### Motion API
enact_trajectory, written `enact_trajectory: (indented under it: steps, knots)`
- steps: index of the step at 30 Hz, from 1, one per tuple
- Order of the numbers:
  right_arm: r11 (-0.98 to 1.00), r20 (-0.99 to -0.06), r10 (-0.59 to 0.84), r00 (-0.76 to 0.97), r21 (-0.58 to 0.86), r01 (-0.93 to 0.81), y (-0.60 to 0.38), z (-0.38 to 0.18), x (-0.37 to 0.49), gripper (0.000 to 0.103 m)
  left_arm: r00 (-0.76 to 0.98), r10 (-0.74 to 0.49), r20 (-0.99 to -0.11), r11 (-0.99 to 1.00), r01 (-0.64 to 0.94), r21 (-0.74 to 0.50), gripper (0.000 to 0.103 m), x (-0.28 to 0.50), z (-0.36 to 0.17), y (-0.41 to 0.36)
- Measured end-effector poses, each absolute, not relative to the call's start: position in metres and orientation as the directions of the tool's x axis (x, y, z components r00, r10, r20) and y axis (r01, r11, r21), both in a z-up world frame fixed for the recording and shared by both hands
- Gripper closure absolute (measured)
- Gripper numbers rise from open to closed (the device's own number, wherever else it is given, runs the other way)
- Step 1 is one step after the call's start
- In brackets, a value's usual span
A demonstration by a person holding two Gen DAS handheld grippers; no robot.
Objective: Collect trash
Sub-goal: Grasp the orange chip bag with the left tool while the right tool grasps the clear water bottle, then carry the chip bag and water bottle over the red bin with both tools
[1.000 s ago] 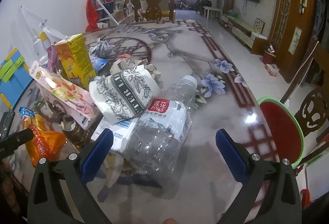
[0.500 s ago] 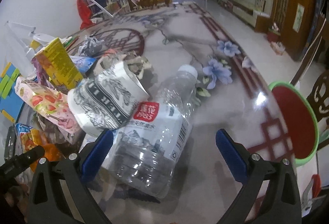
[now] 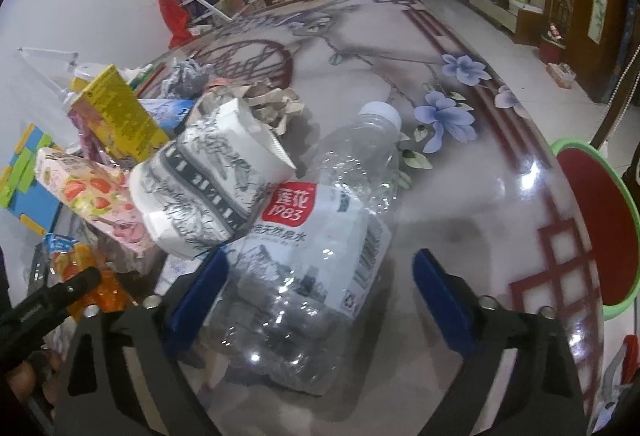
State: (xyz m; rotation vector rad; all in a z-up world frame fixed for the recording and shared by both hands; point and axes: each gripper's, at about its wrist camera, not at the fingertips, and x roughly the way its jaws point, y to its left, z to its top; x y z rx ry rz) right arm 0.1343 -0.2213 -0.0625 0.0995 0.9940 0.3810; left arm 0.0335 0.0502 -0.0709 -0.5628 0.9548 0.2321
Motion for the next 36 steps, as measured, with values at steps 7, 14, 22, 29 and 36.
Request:
enact_trajectory:
  steps: [7, 14, 22, 29, 36]
  knots:
    - [0.914, -0.779, 0.400, 0.483, 0.303, -0.270, -0.226, -0.057, 0.127, 0.048, 0.582, -0.092, -0.808, 0.853, -0.373, -0.365, 0.050, 0.029, -0.067, 0.044]
    - [0.910, -0.767, 0.413, 0.491, 0.318, -0.268, -0.236, -0.045, 0.114, 0.048, 0.601, -0.076, -0.796, 0.878, -0.337, -0.339, 0.051, 0.021, -0.050, 0.037]
    - [0.914, -0.730, 0.401, 0.554, 0.274, -0.300, -0.241, -0.018, 0.093, 0.048, 0.658, -0.029, -0.753, 0.914, -0.287, -0.286, 0.051, 0.008, -0.012, 0.027]
    - [0.907, -0.680, 0.416, 0.604, 0.267, -0.325, -0.244, 0.006, 0.084, 0.048, 0.699, 0.007, -0.716, 0.944, -0.240, -0.225, 0.051, 0.001, 0.016, 0.018]
    - [0.909, -0.648, 0.415, 0.639, 0.273, -0.313, -0.258, 0.022, 0.087, 0.048, 0.723, -0.052, -0.689, 0.955, -0.165, -0.246, 0.051, 0.015, 0.035, -0.001]
